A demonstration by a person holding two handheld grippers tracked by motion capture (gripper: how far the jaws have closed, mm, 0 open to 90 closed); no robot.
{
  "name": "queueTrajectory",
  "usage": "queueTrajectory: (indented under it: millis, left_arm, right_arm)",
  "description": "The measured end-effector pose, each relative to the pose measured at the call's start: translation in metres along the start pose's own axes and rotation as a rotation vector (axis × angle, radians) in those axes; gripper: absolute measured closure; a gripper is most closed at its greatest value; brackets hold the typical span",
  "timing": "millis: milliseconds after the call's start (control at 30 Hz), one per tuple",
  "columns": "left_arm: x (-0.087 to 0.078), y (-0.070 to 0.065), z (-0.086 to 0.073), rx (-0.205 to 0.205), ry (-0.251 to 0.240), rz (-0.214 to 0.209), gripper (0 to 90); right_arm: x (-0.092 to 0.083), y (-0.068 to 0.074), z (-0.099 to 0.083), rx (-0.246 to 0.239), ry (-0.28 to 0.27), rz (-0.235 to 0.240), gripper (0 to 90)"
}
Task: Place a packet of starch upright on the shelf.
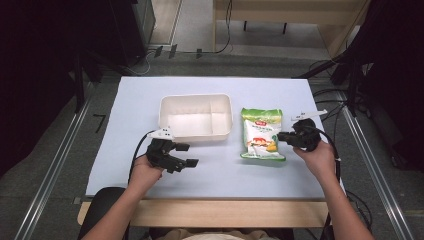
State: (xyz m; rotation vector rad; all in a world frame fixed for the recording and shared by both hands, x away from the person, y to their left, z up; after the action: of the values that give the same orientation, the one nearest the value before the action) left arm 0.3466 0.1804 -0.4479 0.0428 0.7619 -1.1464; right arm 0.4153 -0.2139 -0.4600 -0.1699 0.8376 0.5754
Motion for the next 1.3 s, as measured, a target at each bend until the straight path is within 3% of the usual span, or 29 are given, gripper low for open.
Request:
queueTrajectory:
  millis: [100,267,333,367,433,633,733,833,1033,1300]
  left_arm:
    - [0.0,0.0,0.0,-0.001,-0.001,0.0,23.5]
    - [-0.001,0.0,-0.001,0.0,0.002,0.004,23.5]
    - [-0.001,0.0,-0.001,0.0,0.002,0.004,23.5]
    - [-0.001,0.0,-0.001,-0.001,-0.001,0.006,23.5]
    - [-0.001,0.0,-0.002,-0.004,-0.003,0.007,23.5]
    - [-0.004,0.0,-0.003,-0.008,-0.004,0.012,23.5]
    - [-0.006,0.0,-0.005,-0.009,-0.004,0.018,23.5]
    - [-0.008,-0.001,-0.006,-0.014,-0.01,0.021,23.5]
    - [-0.012,-0.001,-0.009,-0.02,-0.012,0.035,23.5]
    - [-0.015,-0.002,-0.012,-0.029,-0.016,0.045,23.5]
  right_arm:
    - [-0.002,-0.006,0.011,0.023,-0.039,-0.008,78.5]
    - [0.002,-0.01,0.023,0.038,-0.052,-0.028,71.1]
    - [0.005,-0.013,0.026,0.061,-0.059,-0.029,67.6]
    - [0.01,-0.017,0.029,0.094,-0.062,-0.028,65.3]
    - [0.017,-0.021,0.033,0.11,-0.062,-0.051,60.9]
    - [0.032,-0.032,0.038,0.159,-0.037,-0.053,56.8]
    - [0.039,-0.04,0.039,0.177,-0.025,-0.084,54.6]
    - [0.049,-0.05,0.037,0.239,-0.01,-0.062,46.7]
    - [0.064,-0.051,0.033,0.245,0.034,-0.071,41.2]
    - [0.077,-0.048,0.034,0.276,0.044,-0.013,39.8]
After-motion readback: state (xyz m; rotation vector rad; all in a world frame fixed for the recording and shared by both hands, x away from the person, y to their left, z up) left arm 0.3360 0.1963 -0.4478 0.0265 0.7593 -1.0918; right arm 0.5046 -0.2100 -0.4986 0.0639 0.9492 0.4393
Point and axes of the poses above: each handheld gripper's, and its own axes: x roughly forward along the jaws, z roughly out of its top, y roughly to its left, the point moved 4 cm from there along x, roughly forward along the jaws, and after that the axes turned 4 degrees about -z, right-handed, at the moved point
